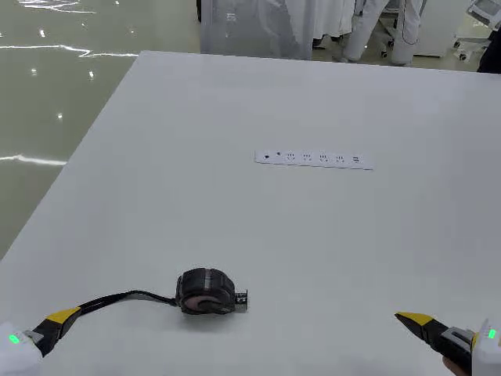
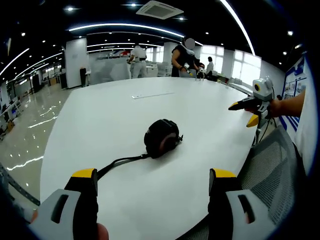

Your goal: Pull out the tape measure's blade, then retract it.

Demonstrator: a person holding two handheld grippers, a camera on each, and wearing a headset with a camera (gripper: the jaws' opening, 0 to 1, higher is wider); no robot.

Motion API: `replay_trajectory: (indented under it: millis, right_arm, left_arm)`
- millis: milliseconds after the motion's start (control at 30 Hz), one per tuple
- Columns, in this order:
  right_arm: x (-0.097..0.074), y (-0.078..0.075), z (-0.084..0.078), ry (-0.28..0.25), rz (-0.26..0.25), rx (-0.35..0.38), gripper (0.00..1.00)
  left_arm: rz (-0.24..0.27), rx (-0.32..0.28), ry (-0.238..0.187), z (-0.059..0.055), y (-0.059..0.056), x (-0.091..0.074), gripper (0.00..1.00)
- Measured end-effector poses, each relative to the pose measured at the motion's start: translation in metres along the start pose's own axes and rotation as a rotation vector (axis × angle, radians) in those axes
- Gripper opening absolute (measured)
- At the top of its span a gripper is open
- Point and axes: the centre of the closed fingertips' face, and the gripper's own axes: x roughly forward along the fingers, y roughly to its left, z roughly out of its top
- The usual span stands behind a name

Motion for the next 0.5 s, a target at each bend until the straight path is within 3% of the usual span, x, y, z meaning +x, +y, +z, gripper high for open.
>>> replay_trajectory:
  millis: [367,433,500]
  right_arm:
    - [-0.009,-0.006,-0.007,0.006,-0.022,0.020,0.84]
    - [-0.010,-0.007,-0.007,0.005,-0.026,0.024,0.83]
    - [-0.011,-0.010,-0.008,0.005,-0.031,0.028,0.83]
  left_arm:
    - [-0.002,-0.031,-0.012,0.000,0.000,-0.002,0.88]
    - [0.016,-0.013,-0.007,-0.001,0.003,-0.002,0.86]
    - [-0.001,-0.034,-0.001,-0.002,0.000,-0.002,0.84]
